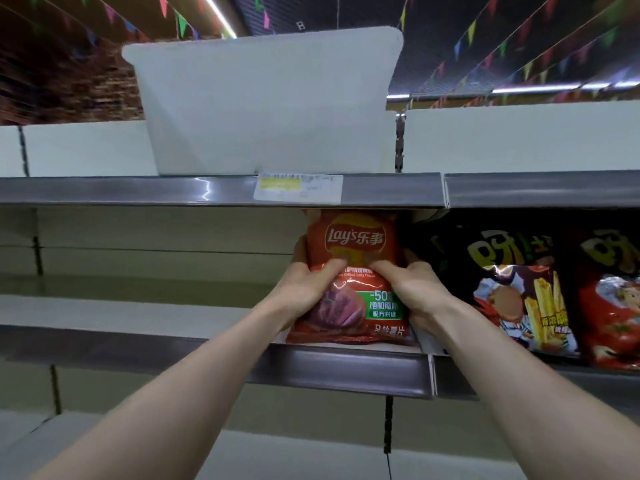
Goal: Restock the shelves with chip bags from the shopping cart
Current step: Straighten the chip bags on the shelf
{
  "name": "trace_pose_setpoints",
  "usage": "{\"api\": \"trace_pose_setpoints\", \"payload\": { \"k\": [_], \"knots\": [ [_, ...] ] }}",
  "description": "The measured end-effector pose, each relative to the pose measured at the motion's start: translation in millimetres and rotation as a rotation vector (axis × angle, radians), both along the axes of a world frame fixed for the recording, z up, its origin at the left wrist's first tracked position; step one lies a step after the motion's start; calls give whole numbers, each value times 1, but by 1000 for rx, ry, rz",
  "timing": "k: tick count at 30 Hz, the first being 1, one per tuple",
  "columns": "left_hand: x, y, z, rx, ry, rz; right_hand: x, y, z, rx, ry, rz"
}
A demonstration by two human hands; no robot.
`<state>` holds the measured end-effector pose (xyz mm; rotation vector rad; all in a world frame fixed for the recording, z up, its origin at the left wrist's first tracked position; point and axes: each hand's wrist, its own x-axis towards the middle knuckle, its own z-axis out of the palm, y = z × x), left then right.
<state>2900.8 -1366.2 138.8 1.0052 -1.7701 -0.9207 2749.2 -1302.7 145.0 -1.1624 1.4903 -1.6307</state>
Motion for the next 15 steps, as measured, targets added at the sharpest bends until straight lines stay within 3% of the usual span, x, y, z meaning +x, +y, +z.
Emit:
{"api": "trace_pose_setpoints", "payload": {
  "k": [6,15],
  "knots": [
    [-9,-15,-9,52,-147,12,-3,-2,-9,31,21,-46],
    [-32,-13,-8,-64,33,144,11,-7,-15,75,124,-230]
  ]
}}
